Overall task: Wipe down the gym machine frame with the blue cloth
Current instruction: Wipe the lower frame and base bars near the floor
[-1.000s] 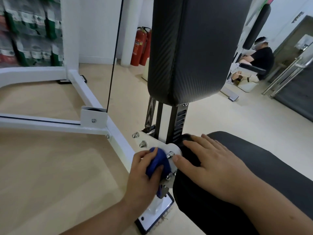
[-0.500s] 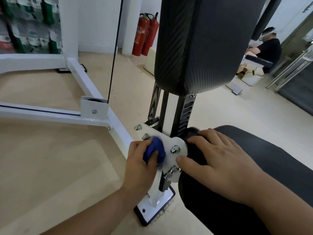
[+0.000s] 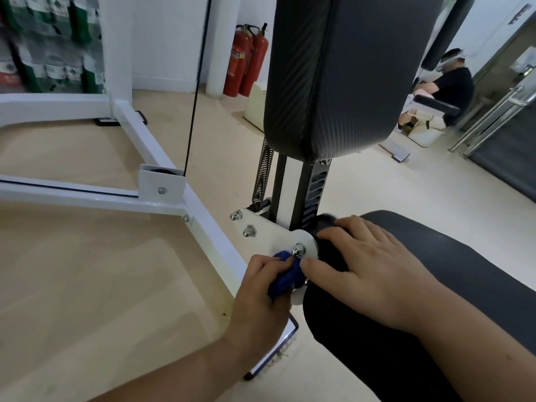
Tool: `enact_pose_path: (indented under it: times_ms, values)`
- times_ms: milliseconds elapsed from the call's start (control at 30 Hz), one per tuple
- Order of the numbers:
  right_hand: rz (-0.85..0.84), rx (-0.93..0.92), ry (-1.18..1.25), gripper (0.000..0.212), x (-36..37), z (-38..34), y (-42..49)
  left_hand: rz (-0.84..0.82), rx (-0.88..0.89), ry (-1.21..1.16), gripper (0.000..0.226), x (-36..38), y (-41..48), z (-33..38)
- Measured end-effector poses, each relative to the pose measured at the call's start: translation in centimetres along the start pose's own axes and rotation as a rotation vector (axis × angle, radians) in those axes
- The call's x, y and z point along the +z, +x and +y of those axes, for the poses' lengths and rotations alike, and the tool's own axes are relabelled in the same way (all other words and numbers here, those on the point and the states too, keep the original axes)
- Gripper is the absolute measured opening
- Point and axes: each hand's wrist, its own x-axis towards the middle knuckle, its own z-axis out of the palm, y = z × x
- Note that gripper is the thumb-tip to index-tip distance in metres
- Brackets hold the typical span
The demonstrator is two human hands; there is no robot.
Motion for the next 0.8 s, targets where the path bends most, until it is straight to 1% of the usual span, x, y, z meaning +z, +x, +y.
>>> enact_pose_path:
  times_ms: [67, 133, 200, 233, 300, 333, 400, 467, 533, 633, 667, 733, 767, 800]
  values:
    - [-0.009, 0.004, -0.002, 0.076, -0.1, 0.0, -0.2, -0.003, -0.118, -0.010, 0.049, -1.0, 0.6, -0.2]
    - [-0.014, 0.003, -0.006, 0.080, -0.2, -0.1, -0.3, 0.043, -0.183, -0.012, 0.041, -2.7, 1.4, 0.3]
    - [-0.008, 0.000, -0.023, 0.092, -0.1, -0.1, -0.4, 0.128, -0.178, -0.036, 0.034, -4.9, 2.8, 1.2]
    - [-0.004, 0.005, -0.027, 0.094, 0.0, -0.1, -0.3, 0.186, -0.163, -0.043, 0.033, -5.9, 3.8, 1.3]
    - [0.007, 0.004, -0.034, 0.094, 0.2, -0.1, -0.2, 0.272, -0.120, 0.045, 0.034, -7.0, 5.9, 0.8]
    - [0.008, 0.001, -0.041, 0.094, 0.1, -0.2, -0.2, 0.264, -0.138, 0.105, 0.036, -6.8, 6.6, 0.3]
    - [0.003, 0.004, -0.050, 0.093, 0.1, -0.2, -0.3, 0.168, -0.276, 0.117, 0.043, -5.0, 7.0, -0.7]
    - [0.010, 0.005, -0.049, 0.092, 0.2, -0.3, -0.3, 0.112, -0.395, -0.031, 0.048, -3.0, 6.4, -1.0]
    - [0.012, 0.008, -0.044, 0.091, 0.2, -0.3, -0.2, 0.189, -0.437, -0.179, 0.044, -2.4, 6.8, -1.1]
    - [0.004, 0.007, -0.056, 0.089, 0.2, -0.3, -0.2, 0.298, -0.446, -0.217, 0.027, -3.5, 7.8, -1.0]
    - [0.008, 0.004, -0.060, 0.089, 0.2, -0.3, -0.2, 0.332, -0.452, -0.247, 0.027, -3.9, 7.9, -1.0]
    - [0.015, 0.000, -0.060, 0.088, 0.2, -0.3, -0.2, 0.392, -0.504, -0.345, 0.040, -4.4, 7.9, -0.8]
    - [0.015, 0.000, -0.058, 0.089, 0.2, -0.3, -0.2, 0.416, -0.531, -0.398, 0.041, -4.4, 7.8, -0.6]
    - [0.015, 0.001, -0.060, 0.088, 0.3, -0.3, -0.3, 0.429, -0.545, -0.427, 0.036, -4.2, 7.5, -0.4]
